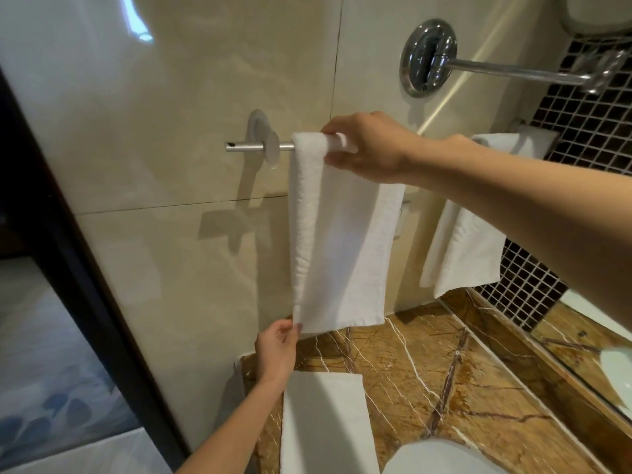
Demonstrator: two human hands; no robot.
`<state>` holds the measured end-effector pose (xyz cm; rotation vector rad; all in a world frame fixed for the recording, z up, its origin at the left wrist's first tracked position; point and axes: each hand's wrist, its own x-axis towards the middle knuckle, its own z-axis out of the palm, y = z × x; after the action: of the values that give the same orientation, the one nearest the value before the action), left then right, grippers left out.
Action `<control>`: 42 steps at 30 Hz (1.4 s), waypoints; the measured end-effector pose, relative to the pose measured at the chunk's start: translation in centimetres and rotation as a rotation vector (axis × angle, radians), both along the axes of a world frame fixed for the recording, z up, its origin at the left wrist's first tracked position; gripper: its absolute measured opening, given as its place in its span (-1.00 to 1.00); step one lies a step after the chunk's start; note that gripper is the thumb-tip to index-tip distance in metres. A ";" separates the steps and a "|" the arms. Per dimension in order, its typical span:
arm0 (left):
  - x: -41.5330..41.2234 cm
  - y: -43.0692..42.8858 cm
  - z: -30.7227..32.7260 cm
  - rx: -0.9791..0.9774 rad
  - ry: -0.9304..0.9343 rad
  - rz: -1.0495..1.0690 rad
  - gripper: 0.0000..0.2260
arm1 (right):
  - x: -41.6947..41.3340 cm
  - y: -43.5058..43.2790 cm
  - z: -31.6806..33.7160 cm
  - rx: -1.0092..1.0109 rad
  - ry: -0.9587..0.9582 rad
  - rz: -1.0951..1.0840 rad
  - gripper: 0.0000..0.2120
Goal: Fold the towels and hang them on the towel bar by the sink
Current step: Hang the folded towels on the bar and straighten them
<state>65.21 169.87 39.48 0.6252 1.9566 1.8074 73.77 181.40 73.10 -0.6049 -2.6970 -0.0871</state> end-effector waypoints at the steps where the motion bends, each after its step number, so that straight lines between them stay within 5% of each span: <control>1: -0.4 0.3 0.1 -0.015 0.009 -0.033 -0.95 | -0.1 0.1 0.0 0.015 0.005 -0.003 -0.62; 14: -3.0 3.9 0.6 -0.200 0.096 -0.206 -0.78 | -0.3 0.0 0.1 -0.012 0.004 -0.006 -0.65; 19: -2.7 4.0 0.4 -0.209 0.115 -0.169 -0.80 | -0.4 -0.7 0.5 -0.103 0.017 0.029 -0.56; 27: -2.1 2.7 0.2 -0.105 0.075 -0.101 -0.95 | -0.6 -0.7 0.3 0.017 0.083 0.031 -0.70; 37: -1.3 2.0 -0.4 0.032 -0.071 -0.106 -0.53 | -0.9 -0.6 0.4 -0.019 0.070 0.016 -0.68; 42: -0.9 2.0 -0.5 -0.092 0.162 -0.151 -0.55 | -0.8 -0.5 0.5 -0.034 0.055 0.019 -0.68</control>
<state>64.31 171.90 38.96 0.8872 2.0231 1.6111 72.95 180.94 73.61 -0.5827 -2.6550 -0.0192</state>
